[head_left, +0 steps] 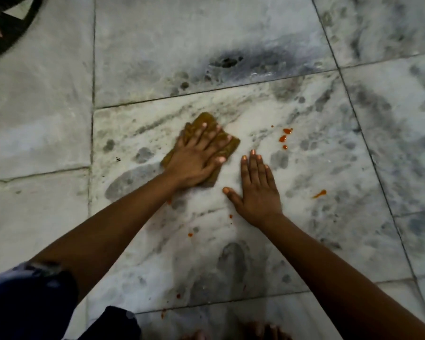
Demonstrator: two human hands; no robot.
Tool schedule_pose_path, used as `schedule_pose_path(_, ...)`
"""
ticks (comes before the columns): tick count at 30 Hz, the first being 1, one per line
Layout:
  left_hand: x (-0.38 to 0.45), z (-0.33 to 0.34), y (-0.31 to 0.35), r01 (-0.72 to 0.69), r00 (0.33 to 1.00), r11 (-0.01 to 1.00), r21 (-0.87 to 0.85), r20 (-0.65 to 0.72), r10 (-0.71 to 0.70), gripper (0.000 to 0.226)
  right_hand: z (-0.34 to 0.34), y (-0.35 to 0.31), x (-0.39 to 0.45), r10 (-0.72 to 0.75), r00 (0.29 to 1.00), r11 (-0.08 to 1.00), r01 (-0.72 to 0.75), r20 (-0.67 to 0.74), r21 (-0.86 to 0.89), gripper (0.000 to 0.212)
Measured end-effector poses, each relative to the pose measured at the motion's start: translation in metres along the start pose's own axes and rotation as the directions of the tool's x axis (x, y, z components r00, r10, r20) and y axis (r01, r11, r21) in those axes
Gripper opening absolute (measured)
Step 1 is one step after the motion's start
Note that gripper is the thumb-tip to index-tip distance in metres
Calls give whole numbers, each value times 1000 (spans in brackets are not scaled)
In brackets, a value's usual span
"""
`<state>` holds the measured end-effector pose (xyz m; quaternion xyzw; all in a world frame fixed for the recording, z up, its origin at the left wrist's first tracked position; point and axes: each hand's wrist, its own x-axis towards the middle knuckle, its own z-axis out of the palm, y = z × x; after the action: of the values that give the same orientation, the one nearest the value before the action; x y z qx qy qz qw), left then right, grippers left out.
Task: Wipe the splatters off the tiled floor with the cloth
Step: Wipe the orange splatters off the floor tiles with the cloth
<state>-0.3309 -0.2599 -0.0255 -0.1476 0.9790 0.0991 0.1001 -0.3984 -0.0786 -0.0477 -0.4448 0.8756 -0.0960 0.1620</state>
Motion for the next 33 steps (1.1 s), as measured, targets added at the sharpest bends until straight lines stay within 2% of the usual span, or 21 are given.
schedule_pose_path(2,-4,2,-17,32,999,999,39,-11,-32,60,-1,1,-2,8,1000,1000,-8,17,1,92)
schedule_pose_path(4,24,-8,-31,150,988,987,51,-35,-149,59,-3,2,-1,-1,999,1000,1,35,-7,91)
schedule_pose_path(8,90,-28,-20,359,931,930,-75,-37,-362,52,-4,1,0,-8,998,1000,9,58,-19,92)
schedule_pose_path(10,85,-19,6,306,951,947,-95,-21,-309,51,-5,-1,-1,0,999,1000,1,46,-21,93)
schedule_pose_path(12,48,-4,27,182,982,981,-68,-34,-185,51,-6,-1,-1,-2,999,1000,3,48,-31,93)
schedule_pose_path(14,1,8,33,127,991,990,-64,-34,-130,54,-5,0,-1,-15,998,999,17,55,-44,94)
schedule_pose_path(17,-23,10,21,149,989,987,-63,-10,-150,59,-7,-1,-1,-14,998,998,18,55,-67,97)
schedule_pose_path(19,-1,3,9,157,987,987,-31,-28,-158,55,-11,-1,0,4,993,995,7,115,-97,100)
schedule_pose_path(21,38,-11,-11,232,972,971,-59,-29,-234,51,-16,-2,0,14,990,993,3,140,-121,97)
schedule_pose_path(25,83,-39,-54,380,924,909,-173,114,-365,54,-20,-2,0,12,982,990,15,191,-140,88)
schedule_pose_path(28,54,-41,-56,431,901,878,-208,149,-407,59,-24,-1,1,6,977,995,16,212,-100,83)
schedule_pose_path(31,-4,-20,-43,455,890,874,-171,69,-450,61,-22,0,2,5,981,999,4,193,-44,77)
schedule_pose_path(33,-34,-4,-16,416,909,901,-125,45,-414,64,-17,-2,2,-15,990,999,22,141,-42,74)
